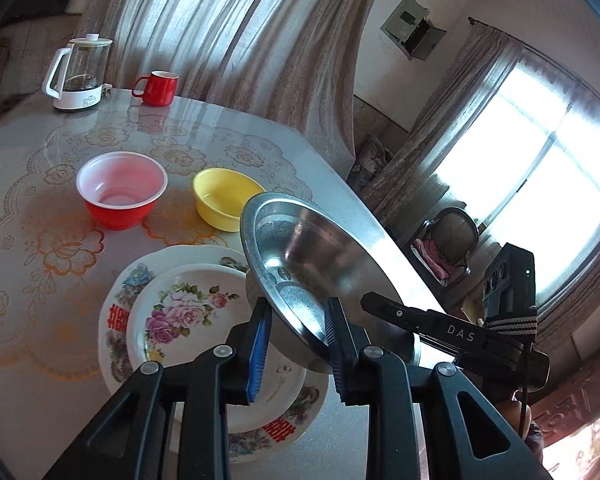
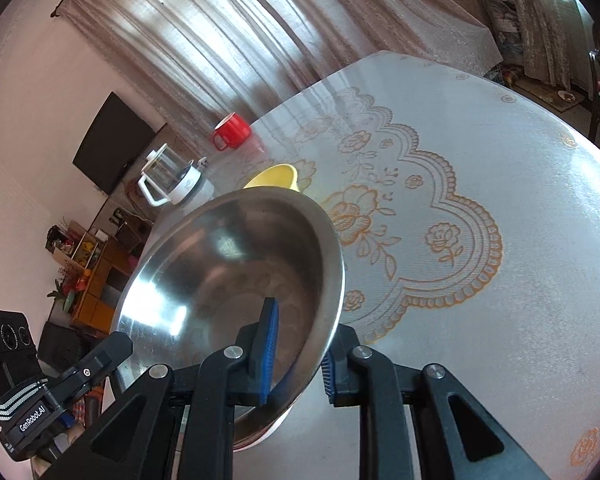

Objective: Organize plates and bowls
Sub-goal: 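Lift the steel bowl with both grippers over the plate stack, then lower the steel bowl onto the pink-rose plate with both grippers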

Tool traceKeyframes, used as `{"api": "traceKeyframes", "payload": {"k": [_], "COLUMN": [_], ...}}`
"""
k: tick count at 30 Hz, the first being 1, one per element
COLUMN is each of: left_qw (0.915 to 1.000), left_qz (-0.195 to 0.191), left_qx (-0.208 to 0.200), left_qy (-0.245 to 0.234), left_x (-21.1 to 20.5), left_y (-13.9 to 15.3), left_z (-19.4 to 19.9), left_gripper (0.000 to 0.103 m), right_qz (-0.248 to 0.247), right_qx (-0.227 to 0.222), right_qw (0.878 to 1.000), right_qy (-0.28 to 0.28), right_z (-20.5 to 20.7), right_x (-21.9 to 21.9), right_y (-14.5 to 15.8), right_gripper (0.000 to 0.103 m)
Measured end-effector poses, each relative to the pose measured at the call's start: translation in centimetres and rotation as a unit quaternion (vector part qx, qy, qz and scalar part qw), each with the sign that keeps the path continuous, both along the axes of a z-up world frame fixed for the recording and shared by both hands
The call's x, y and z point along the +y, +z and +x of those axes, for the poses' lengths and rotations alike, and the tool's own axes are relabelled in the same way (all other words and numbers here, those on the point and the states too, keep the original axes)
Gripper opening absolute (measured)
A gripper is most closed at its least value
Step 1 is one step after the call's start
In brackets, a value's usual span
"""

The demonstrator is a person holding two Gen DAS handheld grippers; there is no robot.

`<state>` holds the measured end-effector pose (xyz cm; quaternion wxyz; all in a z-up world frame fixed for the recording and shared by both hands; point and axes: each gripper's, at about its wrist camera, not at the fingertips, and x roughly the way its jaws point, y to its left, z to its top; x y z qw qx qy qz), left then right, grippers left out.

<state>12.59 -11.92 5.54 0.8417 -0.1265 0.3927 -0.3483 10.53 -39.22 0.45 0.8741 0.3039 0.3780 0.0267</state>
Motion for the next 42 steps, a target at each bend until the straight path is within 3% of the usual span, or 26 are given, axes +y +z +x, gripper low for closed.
{"api": "traceKeyframes", "payload": {"k": [13, 18, 33, 42], "left_qw": [0.9982, 0.998, 0.9975, 0.9989], "left_qz": [-0.025, -0.031, -0.016, 0.001], "left_qx": [0.038, 0.034, 0.053, 0.035], "left_qy": [0.039, 0.043, 0.044, 0.033], "left_x": [5.2, 6.3, 6.5, 6.0], "left_y": [-1.8, -1.7, -3.3, -2.9], "left_z": [-0.7, -1.0, -1.4, -2.5], "left_gripper": [0.026, 0.026, 0.026, 0.026], "right_qz": [-0.009, -0.009, -0.014, -0.017], "right_qx": [0.017, 0.029, 0.045, 0.039], "right_qw": [0.998, 0.997, 0.996, 0.996], "right_qy": [0.059, 0.072, 0.075, 0.083], "right_z": [2.2, 2.4, 2.0, 1.5], "right_x": [5.5, 6.4, 7.3, 7.8], "right_y": [0.0, -0.9, -1.8, -2.2], "right_gripper": [0.02, 0.022, 0.023, 0.026]}}
